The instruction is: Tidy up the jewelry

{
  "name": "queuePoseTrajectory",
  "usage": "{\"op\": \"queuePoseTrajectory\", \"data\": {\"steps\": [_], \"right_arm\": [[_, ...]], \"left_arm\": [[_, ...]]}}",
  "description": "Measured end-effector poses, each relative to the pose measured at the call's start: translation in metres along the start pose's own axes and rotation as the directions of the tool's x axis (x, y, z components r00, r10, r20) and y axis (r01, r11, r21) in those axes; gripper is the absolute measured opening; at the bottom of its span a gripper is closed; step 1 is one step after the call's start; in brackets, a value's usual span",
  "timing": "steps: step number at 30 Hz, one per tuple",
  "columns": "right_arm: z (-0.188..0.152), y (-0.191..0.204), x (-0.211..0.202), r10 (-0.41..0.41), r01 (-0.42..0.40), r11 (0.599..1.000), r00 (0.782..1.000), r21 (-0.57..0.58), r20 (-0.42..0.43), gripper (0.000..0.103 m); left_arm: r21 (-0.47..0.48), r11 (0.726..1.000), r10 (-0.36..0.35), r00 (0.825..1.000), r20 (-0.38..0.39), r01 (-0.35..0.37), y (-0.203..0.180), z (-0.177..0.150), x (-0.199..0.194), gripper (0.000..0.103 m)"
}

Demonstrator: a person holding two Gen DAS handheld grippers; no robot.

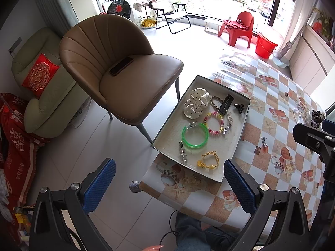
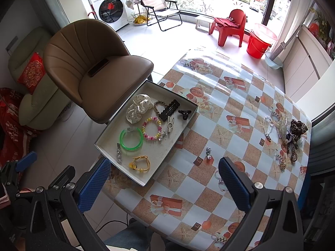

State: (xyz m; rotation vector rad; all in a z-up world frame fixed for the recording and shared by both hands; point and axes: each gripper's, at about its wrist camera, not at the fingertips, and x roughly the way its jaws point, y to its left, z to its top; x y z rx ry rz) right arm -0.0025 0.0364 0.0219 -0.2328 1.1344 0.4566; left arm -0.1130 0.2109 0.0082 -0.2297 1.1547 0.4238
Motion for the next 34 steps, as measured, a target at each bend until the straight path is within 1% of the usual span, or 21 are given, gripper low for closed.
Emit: {"op": "queuePoseTrajectory", "data": {"steps": [23, 34], "right_arm": [[-0.0002, -0.0008, 0.001, 0.003, -0.003, 1.0, 1.0, 0.003, -0.005, 0.103], [-0.0002, -0.0005, 0.0008, 0.005, -0.005, 1.0, 1.0, 0.004, -0.006, 0.103]], "left_arm": [[-0.002, 1.0, 0.011, 1.0, -0.004, -0.011, 0.002, 0.0011, 0.0029, 0.103], [-0.005, 1.0, 0.005, 1.0, -0.002, -0.005, 0.0018, 0.0012, 0.0039, 0.103]]}}
